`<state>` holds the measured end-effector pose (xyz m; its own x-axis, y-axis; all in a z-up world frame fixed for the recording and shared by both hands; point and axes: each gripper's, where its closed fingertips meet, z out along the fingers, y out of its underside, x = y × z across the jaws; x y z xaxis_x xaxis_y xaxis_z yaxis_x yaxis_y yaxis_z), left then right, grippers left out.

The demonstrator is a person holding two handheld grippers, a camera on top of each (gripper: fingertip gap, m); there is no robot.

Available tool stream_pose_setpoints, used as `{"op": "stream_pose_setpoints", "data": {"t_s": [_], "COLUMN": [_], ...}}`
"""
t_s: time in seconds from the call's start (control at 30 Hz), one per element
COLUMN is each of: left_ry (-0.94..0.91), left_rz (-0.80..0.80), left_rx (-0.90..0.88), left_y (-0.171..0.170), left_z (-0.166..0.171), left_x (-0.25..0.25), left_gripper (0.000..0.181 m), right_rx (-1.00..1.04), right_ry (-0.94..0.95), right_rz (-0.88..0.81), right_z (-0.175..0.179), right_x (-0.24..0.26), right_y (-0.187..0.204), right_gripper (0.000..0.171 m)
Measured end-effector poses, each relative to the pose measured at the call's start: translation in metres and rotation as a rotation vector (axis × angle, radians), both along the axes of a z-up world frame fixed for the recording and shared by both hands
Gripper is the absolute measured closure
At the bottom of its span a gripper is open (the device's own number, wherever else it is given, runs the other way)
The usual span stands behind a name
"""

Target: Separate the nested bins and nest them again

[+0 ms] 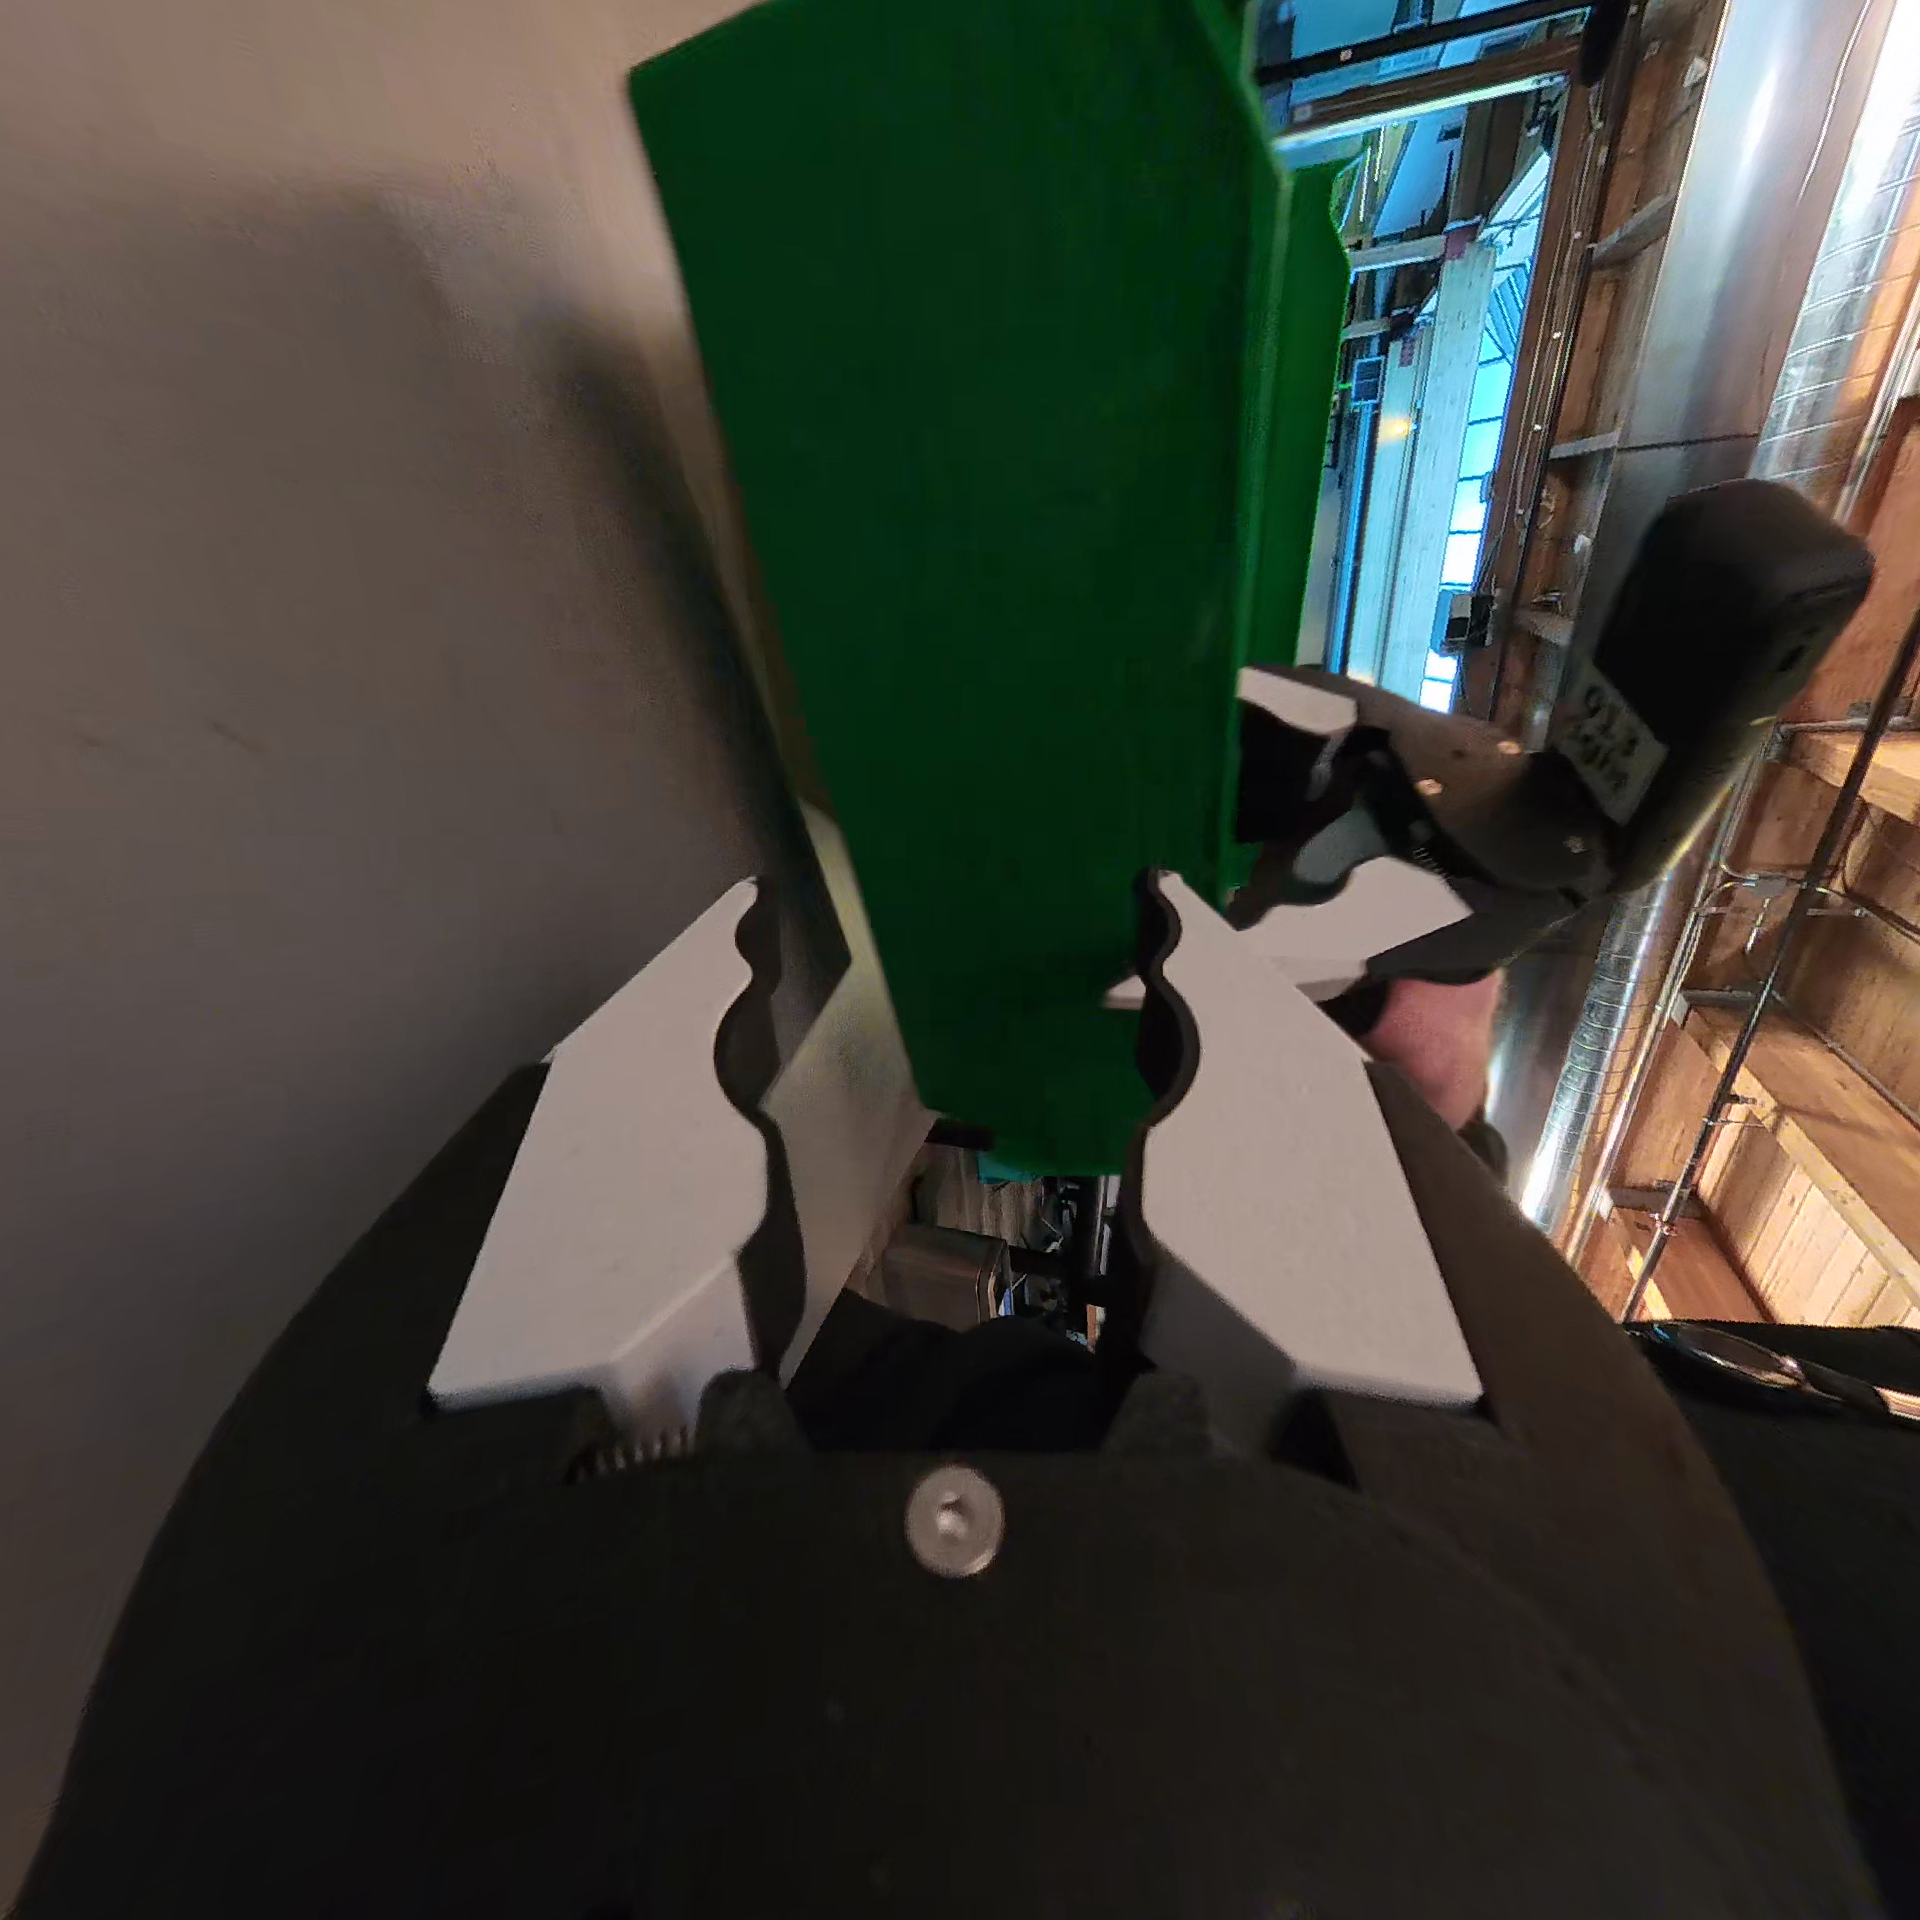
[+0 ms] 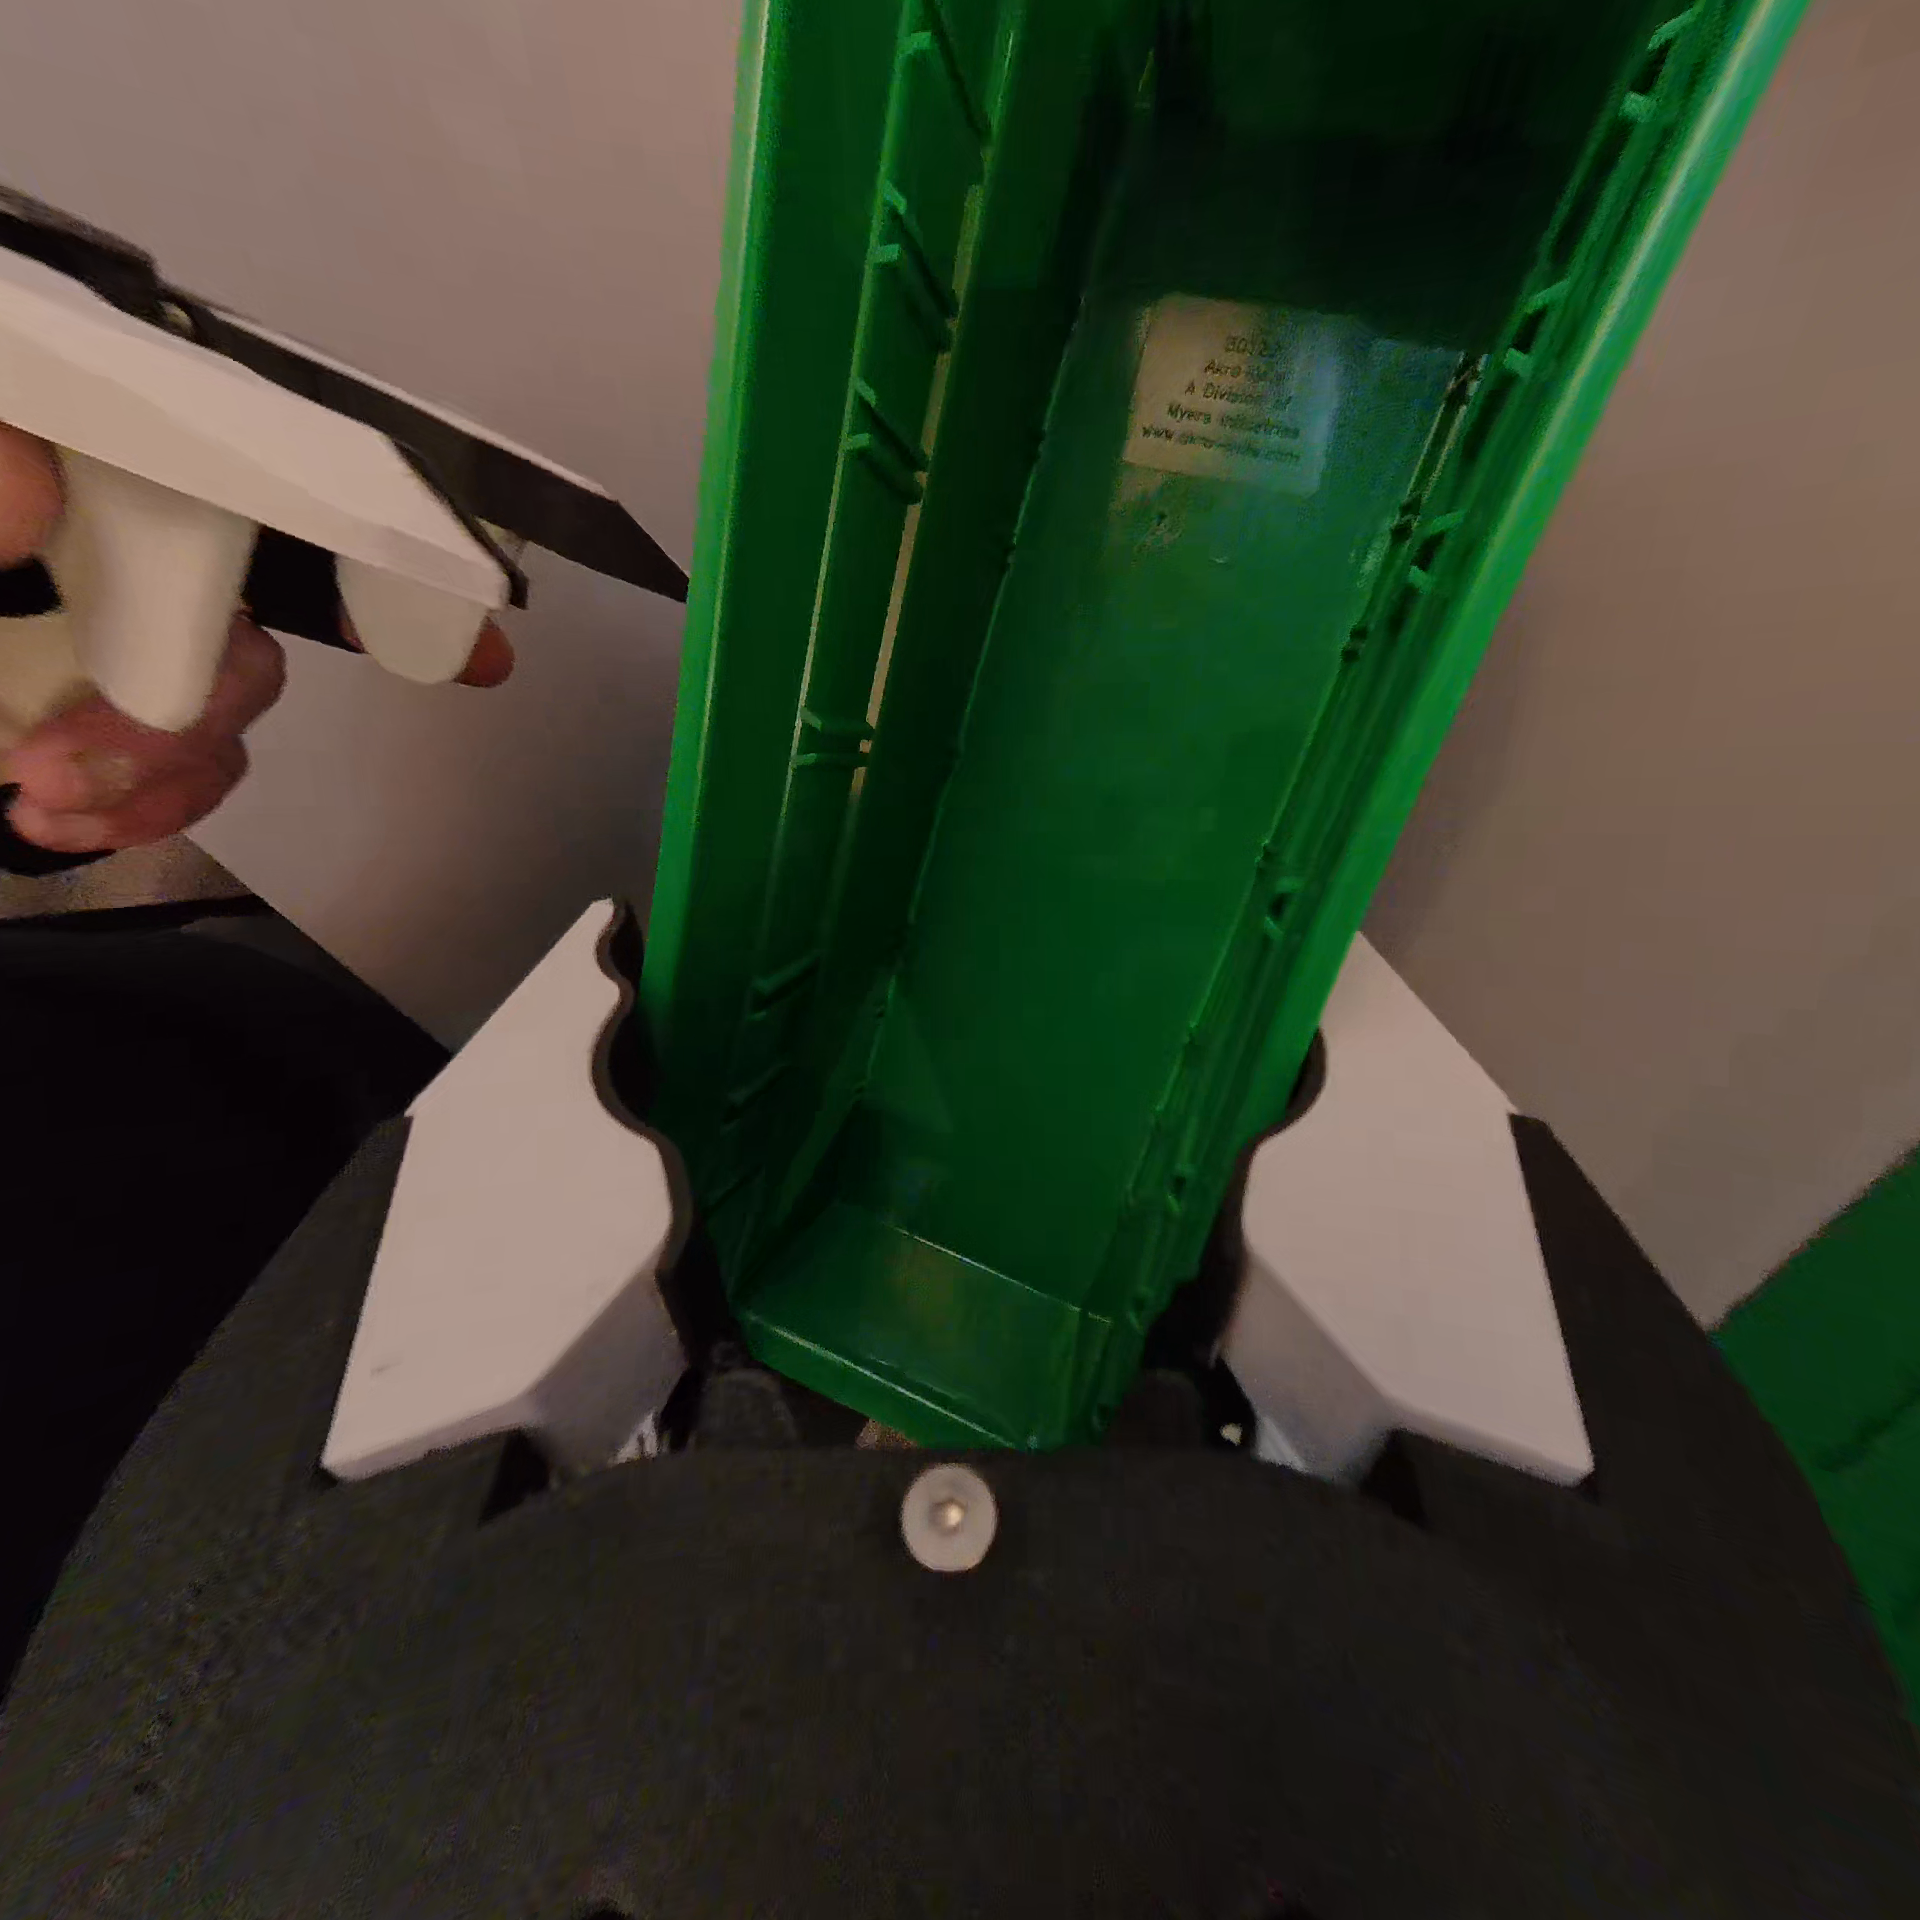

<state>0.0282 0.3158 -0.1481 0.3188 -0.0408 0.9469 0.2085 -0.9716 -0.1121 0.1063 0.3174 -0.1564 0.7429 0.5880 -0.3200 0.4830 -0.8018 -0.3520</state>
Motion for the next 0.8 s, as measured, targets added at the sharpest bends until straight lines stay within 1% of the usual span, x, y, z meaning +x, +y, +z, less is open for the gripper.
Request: {"op": "stream_pose_setpoints", "data": {"t_s": [0.07,0.17,0.3,0.37,0.47,0.53,0.63,0.7,0.8], "left_ry": [-0.004,-0.007,-0.017,-0.022,-0.030,-0.029,-0.026,-0.022,-0.018], "left_rz": [-0.007,-0.021,-0.030,-0.031,-0.023,-0.023,-0.021,-0.020,-0.023], "left_rx": [-0.004,-0.001,-0.006,-0.003,-0.005,-0.004,-0.002,0.000,0.001], "left_y": [-0.001,-0.003,-0.004,-0.004,-0.003,-0.003,-0.002,-0.001,-0.001], "left_z": [0.000,-0.001,-0.002,-0.002,-0.003,-0.003,-0.003,-0.003,-0.004], "left_x": [0.002,0.006,0.010,0.012,0.014,0.015,0.015,0.016,0.019], "left_gripper": [0.115,0.115,0.116,0.116,0.116,0.116,0.116,0.116,0.116], "right_rx": [0.013,0.075,0.121,0.128,0.130,0.103,0.061,0.054,0.042], "right_ry": [0.044,0.089,0.056,0.031,-0.075,-0.103,-0.092,-0.103,-0.081], "right_rz": [-0.029,-0.093,-0.173,-0.221,-0.281,-0.295,-0.274,-0.271,-0.252], "right_z": [0.026,0.077,0.138,0.154,0.151,0.143,0.129,0.116,0.101], "right_x": [0.010,0.039,0.106,0.143,0.196,0.216,0.222,0.223,0.216], "right_y": [0.009,0.028,0.045,0.051,0.056,0.054,0.049,0.050,0.053], "right_gripper": [0.052,0.053,0.052,0.051,0.048,0.051,0.048,0.050,0.049]}}
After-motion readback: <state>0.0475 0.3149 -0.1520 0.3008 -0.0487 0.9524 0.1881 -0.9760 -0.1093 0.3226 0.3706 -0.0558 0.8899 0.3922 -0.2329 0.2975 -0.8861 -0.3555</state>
